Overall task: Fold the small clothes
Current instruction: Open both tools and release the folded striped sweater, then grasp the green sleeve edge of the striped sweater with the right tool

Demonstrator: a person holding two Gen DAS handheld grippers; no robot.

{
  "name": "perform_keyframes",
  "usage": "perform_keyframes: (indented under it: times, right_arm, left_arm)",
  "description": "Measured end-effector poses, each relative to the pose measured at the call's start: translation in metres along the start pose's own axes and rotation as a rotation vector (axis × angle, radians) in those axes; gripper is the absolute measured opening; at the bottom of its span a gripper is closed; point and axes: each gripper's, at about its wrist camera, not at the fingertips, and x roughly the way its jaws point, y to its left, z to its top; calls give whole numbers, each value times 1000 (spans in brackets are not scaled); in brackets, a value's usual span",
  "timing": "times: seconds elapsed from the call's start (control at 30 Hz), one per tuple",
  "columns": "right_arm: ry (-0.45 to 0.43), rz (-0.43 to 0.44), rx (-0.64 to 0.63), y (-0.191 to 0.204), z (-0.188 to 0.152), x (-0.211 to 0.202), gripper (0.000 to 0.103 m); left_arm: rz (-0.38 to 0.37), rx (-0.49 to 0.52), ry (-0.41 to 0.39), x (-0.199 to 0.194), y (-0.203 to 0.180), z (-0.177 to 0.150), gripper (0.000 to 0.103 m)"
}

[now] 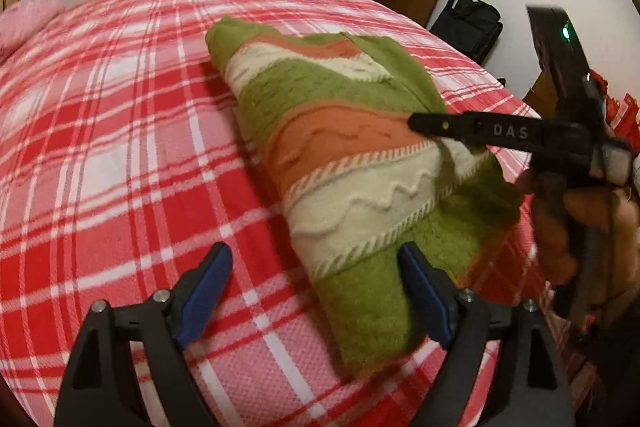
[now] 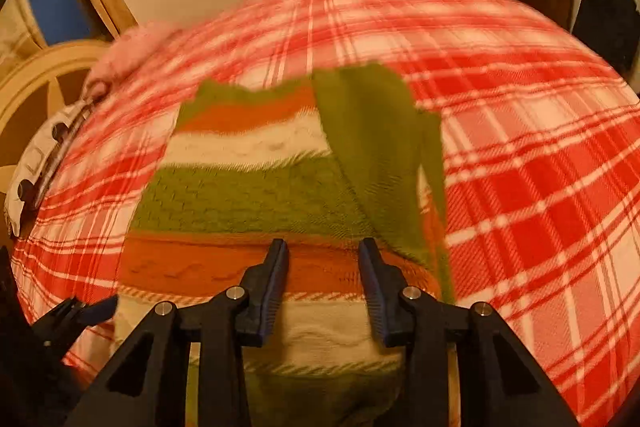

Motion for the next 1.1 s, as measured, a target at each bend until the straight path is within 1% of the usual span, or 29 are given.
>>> perform_keyframes:
  times: [0.1,0.27,0.33,0.47,0.53,0.67,0.77,0.83,0.9,0.93,1.0,1.03,1.07,1.1]
  right_arm:
    - [0,3,27,-6,-1,-4,35]
    - [28,-23,-22,-7,2,0,35]
    - [40,-40,-38,-7,4,0,35]
    - [46,-61,-46,-5,7,2,35]
    - [28,-75,-51,-1,6,-7,37]
    - [-49,-121,-79,6,-11,-37,37]
    - [-31,-135,-114,7,-24,-41,37]
    - [-3,-175,-157,7,-31,-37,37]
    - [11,-208,-179,4,-36,-34,37]
    - [28,-198,-162,-1,-37,-31,37]
    - [31,-171,-115,-12,-38,-29,39]
    - [31,-167,-102,-15,-39,-29,43]
    - [27,-162,-94,-17,-41,-28,43]
    - [20,-158,-90,-18,-43,-28,43]
  left_arm:
    - [11,20,-1,-2,-1,-3,88]
    - [24,11,2,-7,0,3,89]
    - [43,25,16,-3,-2,5,93]
    - [52,14,39,6,0,4,95]
    - [55,-2,43,5,1,4,95]
    - [69,13,37,-1,-3,2,95]
    - [80,20,40,-2,-5,4,95]
    - [81,21,36,-5,-6,8,95]
    - [92,30,14,-10,-8,14,95]
    - [99,37,2,-11,-9,17,95]
    - [131,48,-23,-12,-9,25,95]
    - [143,54,-24,-9,-9,27,95]
    - [151,61,-17,-4,-8,28,95]
    - [166,69,7,6,-7,30,96]
